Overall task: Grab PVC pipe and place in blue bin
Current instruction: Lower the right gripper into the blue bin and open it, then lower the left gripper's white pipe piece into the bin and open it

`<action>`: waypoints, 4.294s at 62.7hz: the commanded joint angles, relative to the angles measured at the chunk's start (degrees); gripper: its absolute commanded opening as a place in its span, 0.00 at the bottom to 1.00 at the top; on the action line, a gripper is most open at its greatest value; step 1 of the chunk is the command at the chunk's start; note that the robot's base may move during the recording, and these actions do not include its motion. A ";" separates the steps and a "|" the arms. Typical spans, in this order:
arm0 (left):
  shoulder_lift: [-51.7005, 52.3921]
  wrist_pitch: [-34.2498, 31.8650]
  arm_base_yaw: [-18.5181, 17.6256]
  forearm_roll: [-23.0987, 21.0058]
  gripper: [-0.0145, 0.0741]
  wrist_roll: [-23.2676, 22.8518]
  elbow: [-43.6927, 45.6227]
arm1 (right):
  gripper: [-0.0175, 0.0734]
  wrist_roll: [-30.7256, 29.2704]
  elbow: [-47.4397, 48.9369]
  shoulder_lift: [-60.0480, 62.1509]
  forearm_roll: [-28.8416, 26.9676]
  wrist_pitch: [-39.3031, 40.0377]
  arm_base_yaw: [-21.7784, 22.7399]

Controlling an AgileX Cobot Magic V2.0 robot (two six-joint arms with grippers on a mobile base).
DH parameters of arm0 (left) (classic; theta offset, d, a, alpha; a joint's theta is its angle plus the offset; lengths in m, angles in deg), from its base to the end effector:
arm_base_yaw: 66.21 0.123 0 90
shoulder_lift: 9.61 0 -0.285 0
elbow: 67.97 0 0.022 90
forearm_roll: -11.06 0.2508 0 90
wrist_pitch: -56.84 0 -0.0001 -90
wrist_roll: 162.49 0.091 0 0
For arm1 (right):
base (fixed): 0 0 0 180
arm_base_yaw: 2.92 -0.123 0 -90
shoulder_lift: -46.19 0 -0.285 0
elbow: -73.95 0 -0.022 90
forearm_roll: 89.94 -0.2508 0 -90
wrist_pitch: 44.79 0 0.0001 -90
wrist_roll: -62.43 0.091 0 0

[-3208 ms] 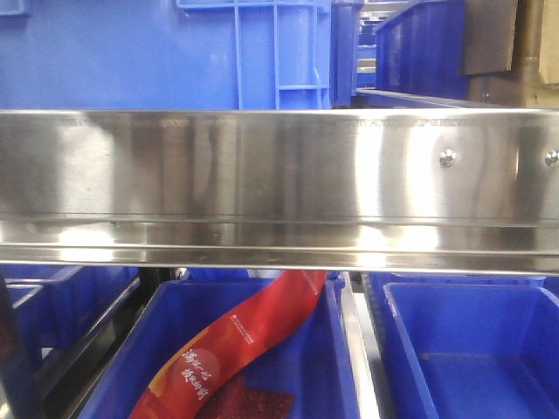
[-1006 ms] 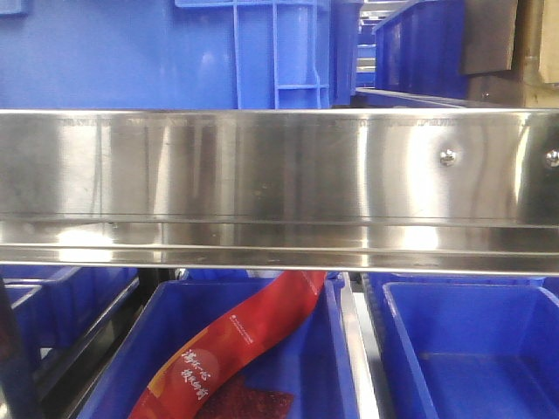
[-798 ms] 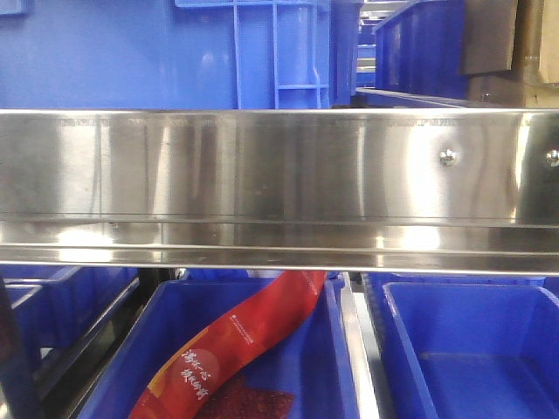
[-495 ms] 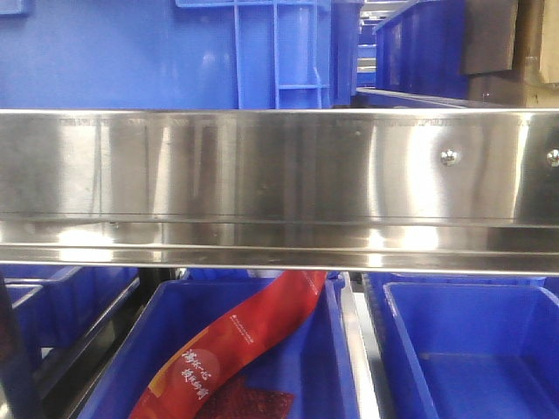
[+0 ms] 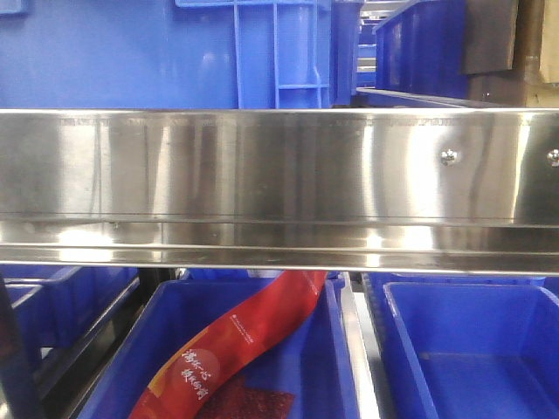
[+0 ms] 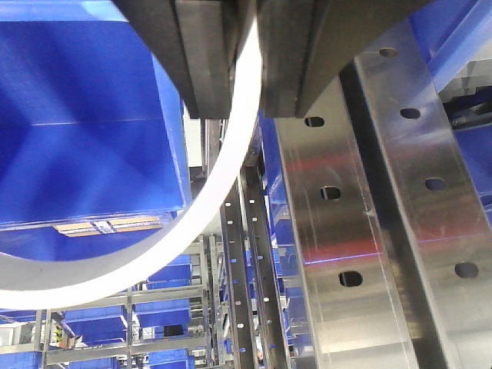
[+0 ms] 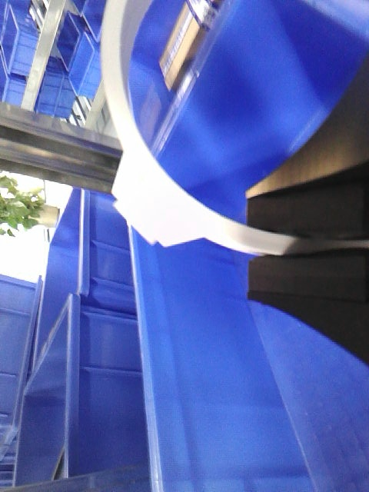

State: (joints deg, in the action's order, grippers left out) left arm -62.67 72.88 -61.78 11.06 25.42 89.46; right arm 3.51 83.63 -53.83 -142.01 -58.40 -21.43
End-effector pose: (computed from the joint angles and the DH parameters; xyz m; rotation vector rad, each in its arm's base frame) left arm 0.1567 0.0121 0.4316 0.0487 1.6017 0.1673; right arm 0.3634 0.1395 0.4104 -0.5253 1.6495 0.3008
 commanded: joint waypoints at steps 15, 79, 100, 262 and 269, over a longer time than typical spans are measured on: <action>0.19 -1.62 -0.40 0.00 0.04 0.06 0.51 | 0.22 -0.57 0.55 -1.65 -0.23 3.50 -0.54; -6.30 -4.43 -2.63 0.43 0.04 0.06 3.46 | 0.01 -0.57 -1.40 11.35 3.38 -6.13 -0.16; -11.65 -4.75 -3.41 0.43 0.04 0.06 8.74 | 0.01 0.36 -15.09 22.51 4.05 -3.89 3.73; -20.49 -2.24 -19.16 4.19 0.04 0.06 19.67 | 0.01 1.42 -46.31 49.53 -1.68 19.86 4.12; -17.49 -2.01 -19.16 4.19 0.04 0.06 17.60 | 0.01 1.42 -47.02 51.83 -1.68 20.13 4.12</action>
State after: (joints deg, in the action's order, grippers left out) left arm -82.65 70.64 -80.50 15.22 25.53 108.34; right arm 4.85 37.13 -4.02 -143.38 -40.35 -17.63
